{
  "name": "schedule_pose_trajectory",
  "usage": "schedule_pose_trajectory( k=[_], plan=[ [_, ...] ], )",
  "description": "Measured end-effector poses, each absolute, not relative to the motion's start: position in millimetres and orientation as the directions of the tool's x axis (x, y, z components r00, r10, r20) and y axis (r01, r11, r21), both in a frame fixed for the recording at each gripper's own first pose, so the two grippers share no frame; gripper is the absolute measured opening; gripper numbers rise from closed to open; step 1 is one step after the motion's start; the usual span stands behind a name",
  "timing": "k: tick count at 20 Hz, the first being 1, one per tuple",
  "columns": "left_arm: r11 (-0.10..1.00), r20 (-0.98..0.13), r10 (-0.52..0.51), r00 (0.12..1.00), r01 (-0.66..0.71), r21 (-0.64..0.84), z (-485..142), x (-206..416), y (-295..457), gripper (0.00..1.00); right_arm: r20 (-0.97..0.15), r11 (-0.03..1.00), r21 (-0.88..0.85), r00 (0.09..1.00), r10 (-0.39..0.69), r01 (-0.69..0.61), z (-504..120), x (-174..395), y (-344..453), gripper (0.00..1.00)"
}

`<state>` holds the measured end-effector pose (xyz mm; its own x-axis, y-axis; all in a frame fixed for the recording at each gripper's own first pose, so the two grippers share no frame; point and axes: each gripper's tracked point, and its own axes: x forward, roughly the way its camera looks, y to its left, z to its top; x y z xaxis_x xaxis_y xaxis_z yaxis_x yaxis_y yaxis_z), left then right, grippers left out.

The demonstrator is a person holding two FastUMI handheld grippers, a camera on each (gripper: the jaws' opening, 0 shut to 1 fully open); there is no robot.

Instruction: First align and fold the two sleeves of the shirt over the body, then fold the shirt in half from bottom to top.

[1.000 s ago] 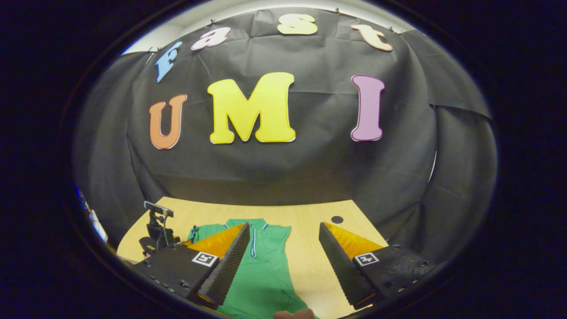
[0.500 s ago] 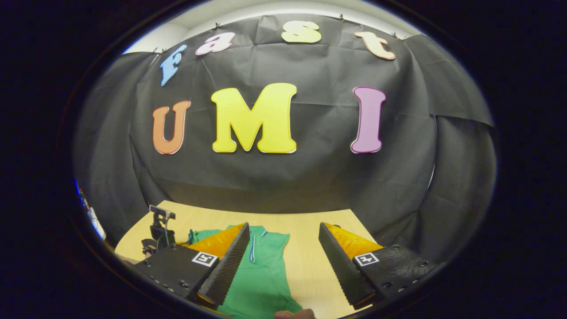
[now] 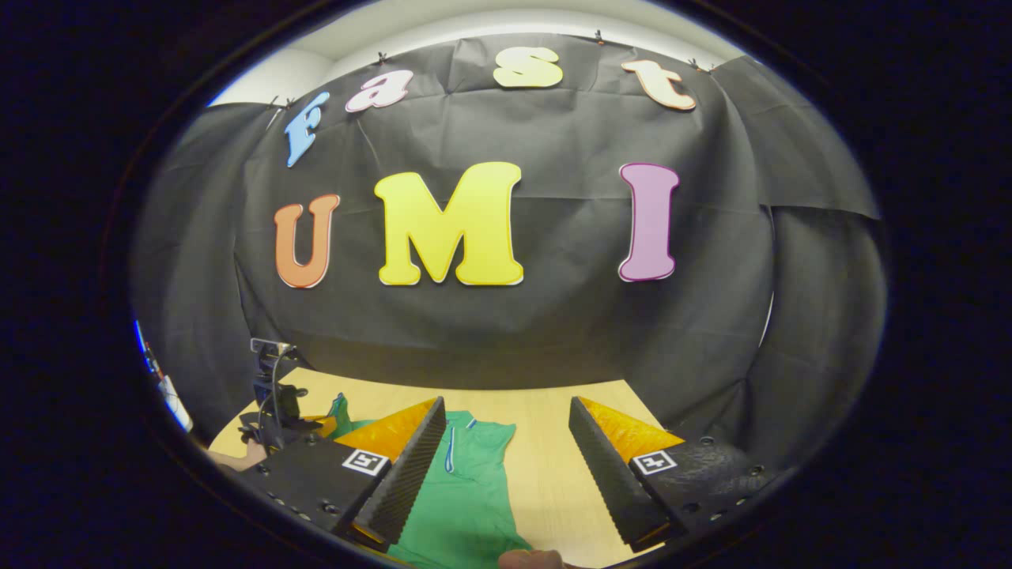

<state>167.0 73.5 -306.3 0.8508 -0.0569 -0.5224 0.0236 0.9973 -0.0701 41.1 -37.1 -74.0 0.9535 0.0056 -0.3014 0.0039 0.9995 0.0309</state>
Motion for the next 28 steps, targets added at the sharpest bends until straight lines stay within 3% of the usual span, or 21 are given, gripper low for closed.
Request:
schedule_pose_trajectory(
  k=[12, 15, 16, 17, 22, 28],
  plan=[
    [0.991, -0.56, -0.131, 0.818, 0.113, -0.067, -338, 191, -80, 0.11, -0.288, 0.99, -0.014, 0.948, -0.137, 0.139, -63, 9, -119, 0.96],
    [0.996, -0.528, -0.089, 0.844, 0.084, -0.033, -327, 192, -78, 0.72, -0.289, 0.993, -0.024, 0.95, -0.12, 0.118, -66, 14, -115, 0.96],
    [0.997, -0.509, -0.074, 0.857, 0.063, -0.039, -321, 193, -74, 0.96, -0.288, 0.994, -0.024, 0.952, -0.105, 0.103, -66, 15, -112, 0.96],
    [0.998, -0.495, -0.061, 0.867, 0.043, -0.048, -311, 187, -68, 1.0, -0.286, 0.996, -0.021, 0.954, -0.089, 0.086, -65, 17, -107, 0.99],
    [0.998, -0.422, -0.014, 0.906, -0.016, -0.068, -255, 154, -37, 1.0, -0.291, 1.0, 0.0, 0.957, 0.002, -0.002, -75, 22, -78, 0.94],
    [0.998, -0.368, 0.024, 0.929, -0.043, -0.045, -191, 61, 12, 1.0, -0.323, 0.995, -0.013, 0.942, 0.089, -0.098, -96, 10, -53, 0.94]
  ],
)
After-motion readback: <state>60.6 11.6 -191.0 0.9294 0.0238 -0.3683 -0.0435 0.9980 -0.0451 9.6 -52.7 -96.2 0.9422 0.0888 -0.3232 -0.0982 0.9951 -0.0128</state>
